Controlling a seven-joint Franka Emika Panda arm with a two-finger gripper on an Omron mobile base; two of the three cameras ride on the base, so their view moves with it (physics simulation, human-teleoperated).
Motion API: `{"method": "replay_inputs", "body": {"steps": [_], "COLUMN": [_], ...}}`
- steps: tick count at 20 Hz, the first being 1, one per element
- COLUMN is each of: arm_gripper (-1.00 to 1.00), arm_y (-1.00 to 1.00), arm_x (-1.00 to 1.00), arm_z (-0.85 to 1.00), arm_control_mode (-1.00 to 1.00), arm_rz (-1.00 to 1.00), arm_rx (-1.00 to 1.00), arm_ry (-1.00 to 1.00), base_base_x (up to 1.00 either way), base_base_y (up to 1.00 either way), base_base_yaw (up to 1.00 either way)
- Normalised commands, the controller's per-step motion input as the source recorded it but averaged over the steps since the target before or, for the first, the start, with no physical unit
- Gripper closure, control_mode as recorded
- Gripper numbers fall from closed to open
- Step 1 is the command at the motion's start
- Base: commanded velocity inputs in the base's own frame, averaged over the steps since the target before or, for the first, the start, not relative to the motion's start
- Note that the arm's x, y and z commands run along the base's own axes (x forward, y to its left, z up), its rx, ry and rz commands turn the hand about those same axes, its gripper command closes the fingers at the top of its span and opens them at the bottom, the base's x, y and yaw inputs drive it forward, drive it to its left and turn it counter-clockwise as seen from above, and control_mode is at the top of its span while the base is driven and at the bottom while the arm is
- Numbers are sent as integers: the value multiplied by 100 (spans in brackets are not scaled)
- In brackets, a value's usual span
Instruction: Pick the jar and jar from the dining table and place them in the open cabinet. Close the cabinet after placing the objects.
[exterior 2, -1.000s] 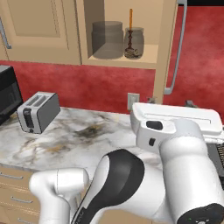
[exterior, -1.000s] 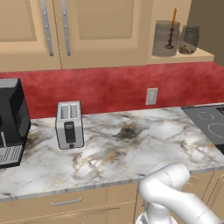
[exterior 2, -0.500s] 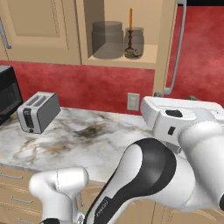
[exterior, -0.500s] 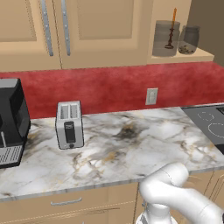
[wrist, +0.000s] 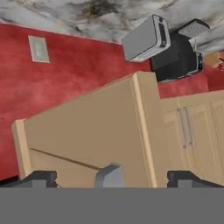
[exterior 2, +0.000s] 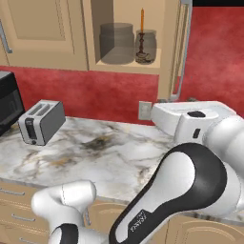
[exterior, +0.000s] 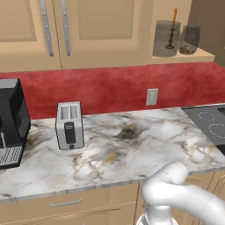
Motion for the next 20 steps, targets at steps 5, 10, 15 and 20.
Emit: {"method": "replay_inputs", "body": {"steps": [5, 10, 15, 20], "arm_gripper": [-100, -100, -100, -100], "arm_y": [100, 100, 100, 100], "arm_x": [26, 46, 69, 100], "arm_z": [0, 0, -7, -37], "arm_control_mode": [-100, -100, -100, -100], "arm_rz": [-3, -32, -42, -51], "arm_rx": [-10, -9, -9, -7], "arm_ry": [-8, -5, -7, -3], "base_base_x": [0, 0, 0, 0], "base_base_y": [0, 0, 0, 0], "base_base_yaw": [0, 0, 0, 0]}}
